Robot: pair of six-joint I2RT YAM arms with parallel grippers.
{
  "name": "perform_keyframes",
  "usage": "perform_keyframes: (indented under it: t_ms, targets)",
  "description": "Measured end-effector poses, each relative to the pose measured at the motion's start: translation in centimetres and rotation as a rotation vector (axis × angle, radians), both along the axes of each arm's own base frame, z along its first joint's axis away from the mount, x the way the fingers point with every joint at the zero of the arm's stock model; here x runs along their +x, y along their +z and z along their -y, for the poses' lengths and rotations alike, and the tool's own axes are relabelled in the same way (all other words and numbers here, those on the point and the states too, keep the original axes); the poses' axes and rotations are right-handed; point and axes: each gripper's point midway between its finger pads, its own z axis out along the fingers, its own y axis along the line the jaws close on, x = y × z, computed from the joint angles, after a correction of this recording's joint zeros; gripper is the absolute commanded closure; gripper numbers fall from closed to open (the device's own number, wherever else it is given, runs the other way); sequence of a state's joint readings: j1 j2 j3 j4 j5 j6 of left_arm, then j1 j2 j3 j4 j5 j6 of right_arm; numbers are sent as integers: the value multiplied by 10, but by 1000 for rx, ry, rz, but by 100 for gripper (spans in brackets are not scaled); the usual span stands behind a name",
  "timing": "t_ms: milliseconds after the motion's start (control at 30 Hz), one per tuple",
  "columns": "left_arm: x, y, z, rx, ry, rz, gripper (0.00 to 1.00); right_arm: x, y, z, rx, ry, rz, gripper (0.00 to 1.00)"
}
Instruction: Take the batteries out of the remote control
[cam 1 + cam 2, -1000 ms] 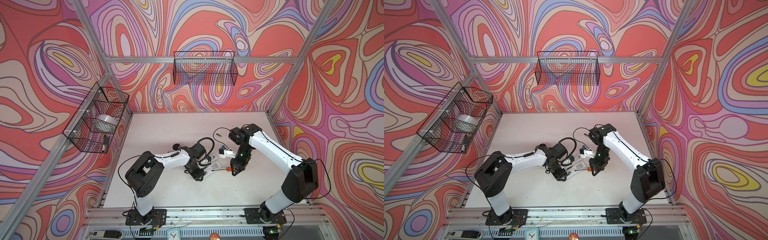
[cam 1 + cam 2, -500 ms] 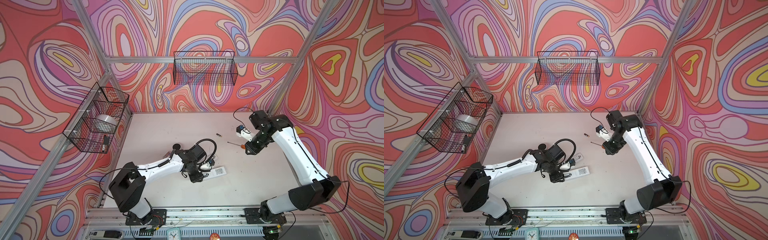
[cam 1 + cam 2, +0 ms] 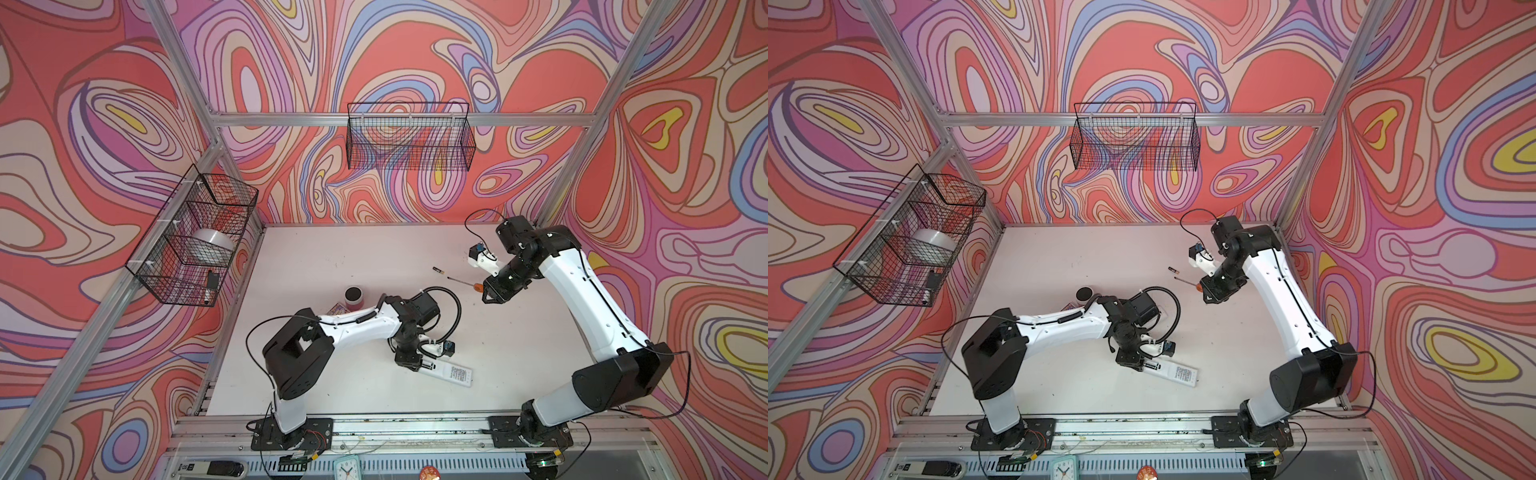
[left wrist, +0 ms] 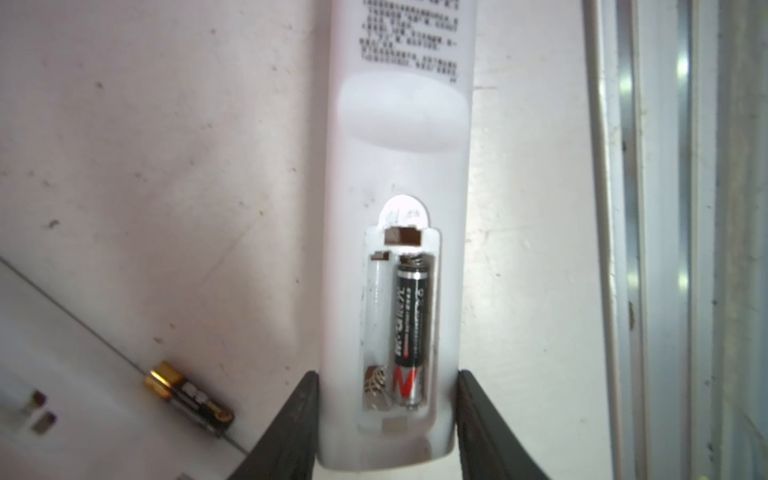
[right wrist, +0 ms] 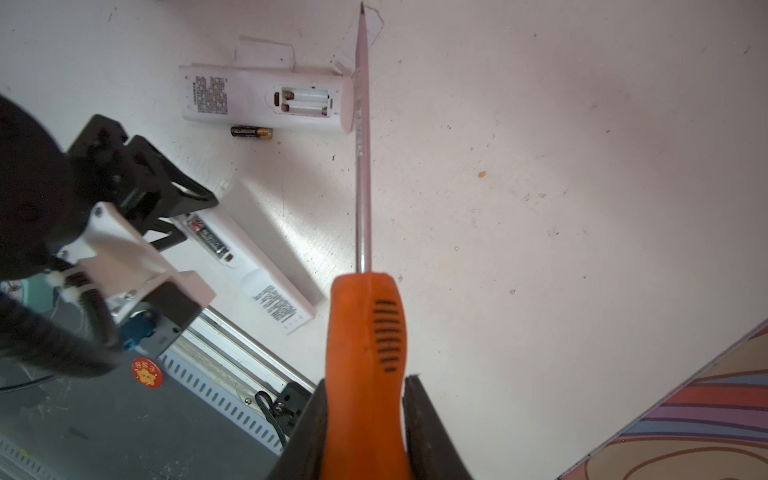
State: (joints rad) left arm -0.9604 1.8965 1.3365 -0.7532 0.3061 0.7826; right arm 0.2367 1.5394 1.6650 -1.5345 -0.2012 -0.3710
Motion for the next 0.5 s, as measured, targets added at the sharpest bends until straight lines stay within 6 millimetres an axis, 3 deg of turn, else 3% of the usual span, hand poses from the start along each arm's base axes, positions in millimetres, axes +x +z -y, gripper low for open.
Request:
perform_keyframes:
  t_ms: [100,133,167,367,500]
  targets:
    - [6,-15,9,18,-22,-8,29,-2,-8,-3,20,-18,-25,100]
    - [7,-19,10,22,-25,-10,8,-2,-10,-5,28,-29,-33,100]
    - [9,-21,11,21,-25,-10,0,-3,-13,-7,40,-44,-44,100]
    - [28,-11,13,-48,73,-6,0,-9,-38,-23,152,-205,-147,100]
    - [39,24,-2,-156,273,16,0,-12,-51,-32,205,-338,-221,100]
